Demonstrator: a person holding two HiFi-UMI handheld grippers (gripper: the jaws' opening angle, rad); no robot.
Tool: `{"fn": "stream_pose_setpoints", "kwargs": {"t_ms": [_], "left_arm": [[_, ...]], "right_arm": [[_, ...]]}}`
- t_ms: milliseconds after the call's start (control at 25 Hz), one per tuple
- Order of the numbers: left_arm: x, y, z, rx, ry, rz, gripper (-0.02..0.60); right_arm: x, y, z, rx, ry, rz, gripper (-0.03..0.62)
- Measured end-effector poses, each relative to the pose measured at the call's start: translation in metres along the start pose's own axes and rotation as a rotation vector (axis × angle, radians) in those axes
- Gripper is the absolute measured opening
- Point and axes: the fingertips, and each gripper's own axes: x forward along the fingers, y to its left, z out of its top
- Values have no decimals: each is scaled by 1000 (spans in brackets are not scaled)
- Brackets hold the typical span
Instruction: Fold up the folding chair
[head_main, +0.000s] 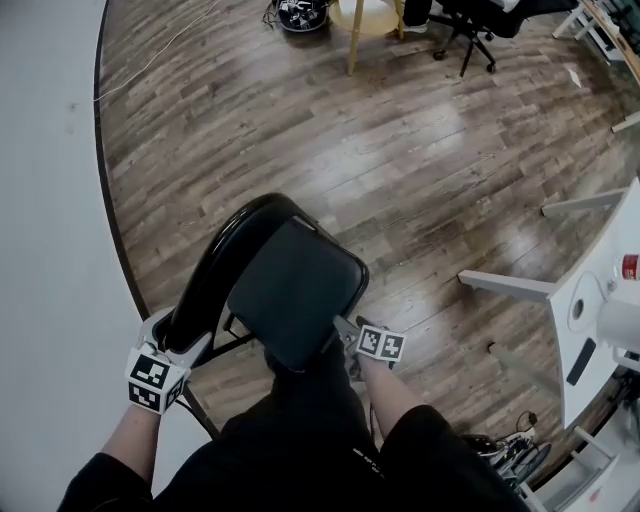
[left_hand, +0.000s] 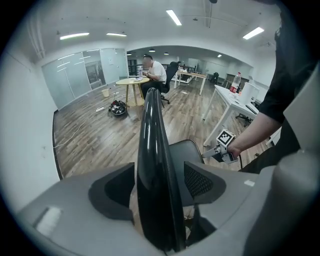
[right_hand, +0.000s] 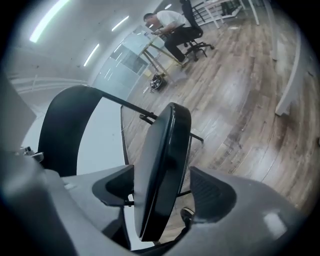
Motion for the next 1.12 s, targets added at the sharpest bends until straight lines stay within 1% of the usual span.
{"fn": "stream_pose_setpoints", "kwargs": {"t_ms": [80, 200, 320, 400, 520, 640, 720, 760, 800, 840, 1120], "left_arm": [[2, -3, 2, 7, 11, -8, 321], [5, -6, 3, 39, 25, -12, 321], [7, -8, 3, 43, 45, -15, 319], [8, -7, 3, 42, 52, -10, 313], [8, -3, 3, 47, 52, 5, 270], [7, 1, 3, 55, 57, 25, 197], [6, 3, 3, 67, 64, 37, 151], [6, 3, 3, 76, 66, 40, 143], [6, 2, 3, 83, 68, 40, 138], [6, 2, 3, 88, 70, 40, 135], [7, -3, 1, 73, 82, 17, 100]], "right_arm": [[8, -4, -2, 42, -3, 23, 348], [18, -5, -3, 88, -6, 71, 360], [28, -1, -4, 113, 3, 119, 362], [36, 1, -4, 118, 19, 134, 362], [49, 2, -4, 122, 42, 143, 362], [60, 6, -4, 116, 66, 143, 362], [65, 6, -3, 130, 71, 133, 348], [66, 6, -2, 147, 67, 130, 329], [66, 5, -1, 165, 62, 132, 294], [66, 4, -1, 179, 58, 138, 284], [64, 3, -1, 199, 73, 160, 255]]}}
